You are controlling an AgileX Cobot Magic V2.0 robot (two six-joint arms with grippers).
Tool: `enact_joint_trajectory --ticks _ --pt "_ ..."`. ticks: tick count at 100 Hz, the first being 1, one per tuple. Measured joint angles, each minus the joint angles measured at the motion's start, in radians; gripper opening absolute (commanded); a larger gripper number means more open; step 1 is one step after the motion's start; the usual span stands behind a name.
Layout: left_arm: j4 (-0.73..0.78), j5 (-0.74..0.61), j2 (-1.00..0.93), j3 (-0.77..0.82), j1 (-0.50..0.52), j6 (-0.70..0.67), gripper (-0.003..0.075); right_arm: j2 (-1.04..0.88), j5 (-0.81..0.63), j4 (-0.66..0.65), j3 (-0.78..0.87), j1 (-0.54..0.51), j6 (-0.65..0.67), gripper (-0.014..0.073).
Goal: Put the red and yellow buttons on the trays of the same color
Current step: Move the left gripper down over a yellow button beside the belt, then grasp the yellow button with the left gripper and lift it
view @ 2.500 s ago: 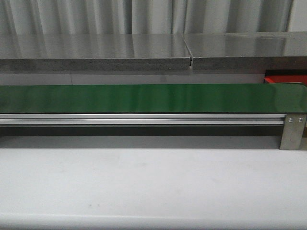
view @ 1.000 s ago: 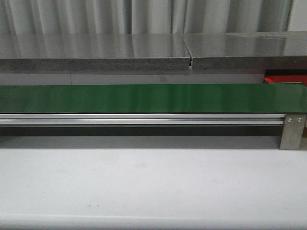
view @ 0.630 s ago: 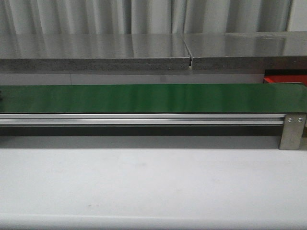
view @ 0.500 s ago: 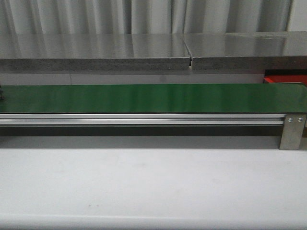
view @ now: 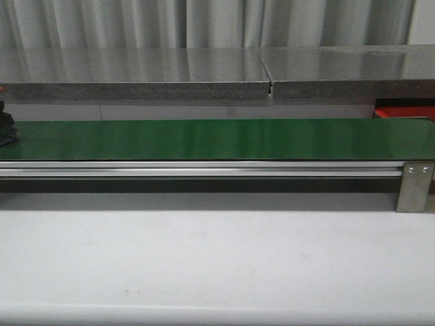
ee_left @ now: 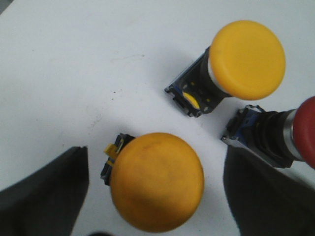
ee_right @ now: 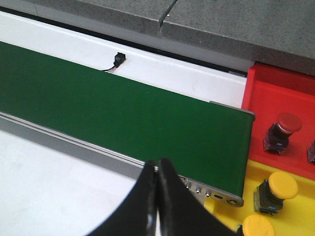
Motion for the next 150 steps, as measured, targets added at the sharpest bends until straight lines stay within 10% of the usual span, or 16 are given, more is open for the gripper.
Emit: enact_joint_trajectory --ticks 23,95,150 --pt "0.000 0.027 0.000 -0.029 0.000 0.000 -0.0020 0.000 0.000 0.000 0.000 0.000 0.000 -0.0108" --pt "0.040 0.205 -0.354 -0.067 0.000 0.000 -0.0020 0.000 0.000 0.000 0.000 0.000 0.000 -0.0108" --pt "0.045 0.110 -0.511 0.274 -0.169 0.002 -0.0020 0.000 0.000 0.000 0.000 0.000 0.000 -0.0108"
